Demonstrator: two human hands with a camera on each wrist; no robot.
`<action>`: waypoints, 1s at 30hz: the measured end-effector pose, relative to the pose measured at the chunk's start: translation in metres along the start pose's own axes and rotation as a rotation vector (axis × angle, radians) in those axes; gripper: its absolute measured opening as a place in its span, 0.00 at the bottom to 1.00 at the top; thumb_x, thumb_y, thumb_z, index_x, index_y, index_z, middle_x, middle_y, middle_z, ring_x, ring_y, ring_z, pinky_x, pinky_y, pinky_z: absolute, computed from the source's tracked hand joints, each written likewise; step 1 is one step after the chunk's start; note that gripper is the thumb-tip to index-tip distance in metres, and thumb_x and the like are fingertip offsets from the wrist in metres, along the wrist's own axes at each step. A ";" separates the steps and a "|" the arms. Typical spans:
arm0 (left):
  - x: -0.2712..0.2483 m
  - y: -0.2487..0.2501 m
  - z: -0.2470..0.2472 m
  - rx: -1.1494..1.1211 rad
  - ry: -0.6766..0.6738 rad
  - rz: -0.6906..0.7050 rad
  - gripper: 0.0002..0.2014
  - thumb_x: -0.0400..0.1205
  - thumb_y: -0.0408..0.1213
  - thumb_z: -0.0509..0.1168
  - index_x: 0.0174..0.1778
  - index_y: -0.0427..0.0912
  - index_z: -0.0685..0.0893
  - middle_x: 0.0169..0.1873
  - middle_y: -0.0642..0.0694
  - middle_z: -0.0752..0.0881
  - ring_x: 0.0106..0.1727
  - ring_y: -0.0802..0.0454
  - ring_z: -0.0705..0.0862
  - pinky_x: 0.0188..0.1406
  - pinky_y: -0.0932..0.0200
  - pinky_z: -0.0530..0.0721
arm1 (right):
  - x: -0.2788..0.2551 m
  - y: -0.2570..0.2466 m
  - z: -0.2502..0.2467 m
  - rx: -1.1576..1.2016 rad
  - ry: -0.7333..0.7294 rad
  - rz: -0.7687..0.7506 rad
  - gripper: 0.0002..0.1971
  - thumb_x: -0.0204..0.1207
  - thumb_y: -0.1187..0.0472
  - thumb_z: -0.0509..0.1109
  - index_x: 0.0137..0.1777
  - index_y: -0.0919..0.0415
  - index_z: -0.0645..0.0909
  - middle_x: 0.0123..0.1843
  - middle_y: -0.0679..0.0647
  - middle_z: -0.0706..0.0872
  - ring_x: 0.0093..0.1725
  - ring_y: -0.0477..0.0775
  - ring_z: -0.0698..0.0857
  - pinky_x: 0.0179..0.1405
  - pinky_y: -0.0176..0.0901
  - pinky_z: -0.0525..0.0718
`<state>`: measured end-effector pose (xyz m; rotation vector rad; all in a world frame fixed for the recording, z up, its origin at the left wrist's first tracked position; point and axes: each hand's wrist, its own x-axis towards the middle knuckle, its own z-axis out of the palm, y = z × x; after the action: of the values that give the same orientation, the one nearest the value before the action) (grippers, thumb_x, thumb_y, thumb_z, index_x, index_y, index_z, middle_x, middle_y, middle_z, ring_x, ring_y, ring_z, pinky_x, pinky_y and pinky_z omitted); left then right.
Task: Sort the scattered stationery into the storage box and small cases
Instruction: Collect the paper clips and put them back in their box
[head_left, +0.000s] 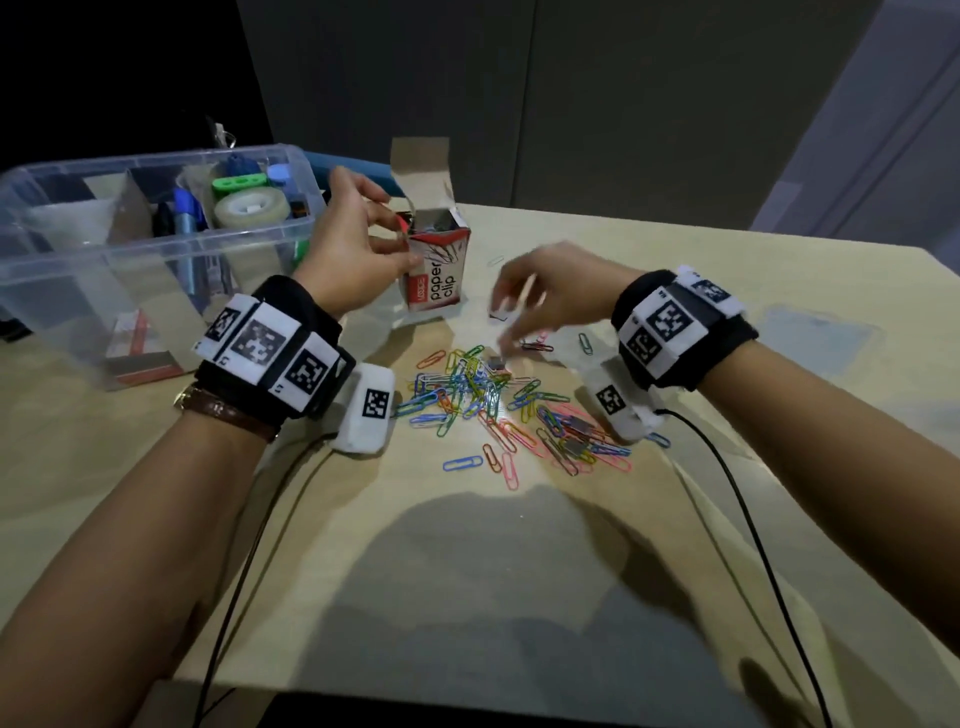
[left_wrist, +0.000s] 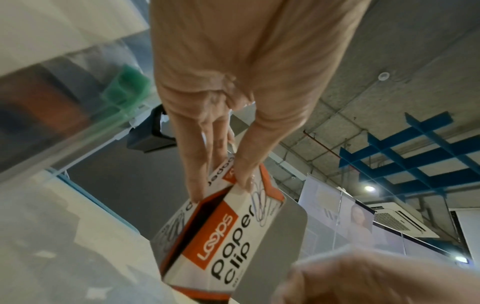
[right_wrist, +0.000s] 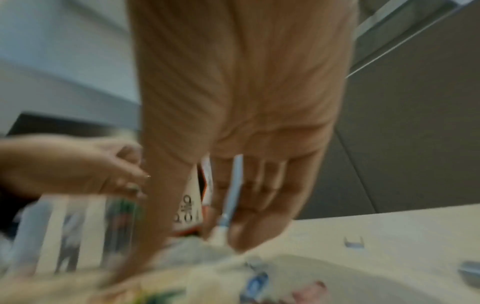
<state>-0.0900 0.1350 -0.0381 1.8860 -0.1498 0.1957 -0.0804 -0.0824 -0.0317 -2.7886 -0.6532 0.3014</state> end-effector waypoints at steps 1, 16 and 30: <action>0.000 0.000 0.000 0.003 -0.011 -0.014 0.26 0.76 0.22 0.71 0.57 0.43 0.61 0.51 0.48 0.80 0.54 0.47 0.87 0.50 0.50 0.88 | 0.001 -0.002 0.007 0.000 -0.118 -0.094 0.28 0.62 0.49 0.85 0.63 0.50 0.84 0.60 0.47 0.85 0.53 0.46 0.83 0.50 0.35 0.81; -0.002 0.003 -0.001 0.036 -0.042 -0.076 0.26 0.76 0.24 0.72 0.59 0.44 0.62 0.56 0.45 0.81 0.54 0.48 0.86 0.50 0.51 0.88 | 0.018 -0.013 0.028 0.006 -0.195 -0.312 0.11 0.66 0.55 0.84 0.46 0.56 0.90 0.36 0.46 0.87 0.33 0.42 0.82 0.43 0.39 0.81; -0.010 -0.001 0.010 -0.048 -0.299 -0.100 0.26 0.74 0.20 0.72 0.58 0.42 0.64 0.52 0.44 0.80 0.43 0.51 0.88 0.43 0.53 0.90 | -0.008 -0.015 -0.048 0.595 0.130 -0.262 0.11 0.70 0.65 0.77 0.52 0.68 0.87 0.47 0.63 0.91 0.45 0.52 0.91 0.43 0.36 0.88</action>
<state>-0.0992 0.1256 -0.0438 1.8614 -0.2603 -0.1583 -0.0814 -0.0828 0.0189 -2.1130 -0.7412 0.2137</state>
